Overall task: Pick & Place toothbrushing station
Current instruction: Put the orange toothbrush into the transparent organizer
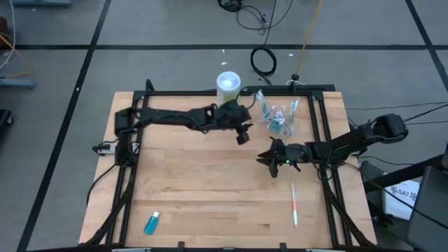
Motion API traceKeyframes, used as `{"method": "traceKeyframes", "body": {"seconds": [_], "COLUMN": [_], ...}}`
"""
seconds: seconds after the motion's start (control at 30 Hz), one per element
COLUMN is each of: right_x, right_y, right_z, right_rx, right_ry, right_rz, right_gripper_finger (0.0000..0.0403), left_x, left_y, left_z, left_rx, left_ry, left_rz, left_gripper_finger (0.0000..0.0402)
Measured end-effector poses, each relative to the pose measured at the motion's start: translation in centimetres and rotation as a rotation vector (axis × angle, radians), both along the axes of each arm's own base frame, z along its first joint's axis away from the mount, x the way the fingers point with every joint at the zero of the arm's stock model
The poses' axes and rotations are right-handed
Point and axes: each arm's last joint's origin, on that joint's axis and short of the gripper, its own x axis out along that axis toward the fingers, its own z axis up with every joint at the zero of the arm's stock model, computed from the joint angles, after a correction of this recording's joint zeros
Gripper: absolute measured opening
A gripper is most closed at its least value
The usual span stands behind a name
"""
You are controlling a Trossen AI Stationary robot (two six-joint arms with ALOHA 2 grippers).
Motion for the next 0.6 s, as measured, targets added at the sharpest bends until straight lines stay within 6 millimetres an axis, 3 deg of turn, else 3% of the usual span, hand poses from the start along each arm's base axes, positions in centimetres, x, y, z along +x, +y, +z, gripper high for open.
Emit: {"method": "traceKeyframes", "body": {"seconds": [0.13,0.33,0.47,0.6], "right_x": [1.0,2.8,3.8,4.7], "right_y": [0.9,2.7,4.0,5.9], "right_z": [2.4,7.4,10.0,10.3], "right_rx": [0.006,-0.02,0.014,0.15], "right_ry": [0.034,0.27,0.381,0.575], "right_rz": [0.043,0.003,-0.024,-0.036], "right_gripper_finger": [0.0114,0.0114,0.0114,0.0114], "left_x": [-1.9,-6.0,-7.9,-9.0], "left_y": [-0.1,0.5,1.5,2.9], "left_z": [3.4,8.2,9.2,8.7], "left_rx": [-0.023,0.012,-0.016,-0.042], "left_ry": [-0.022,-0.012,0.032,0.101], "left_rz": [-0.13,-0.134,-0.091,-0.06], "left_gripper_finger": [0.0138,0.0138,0.0138,0.0138]}}
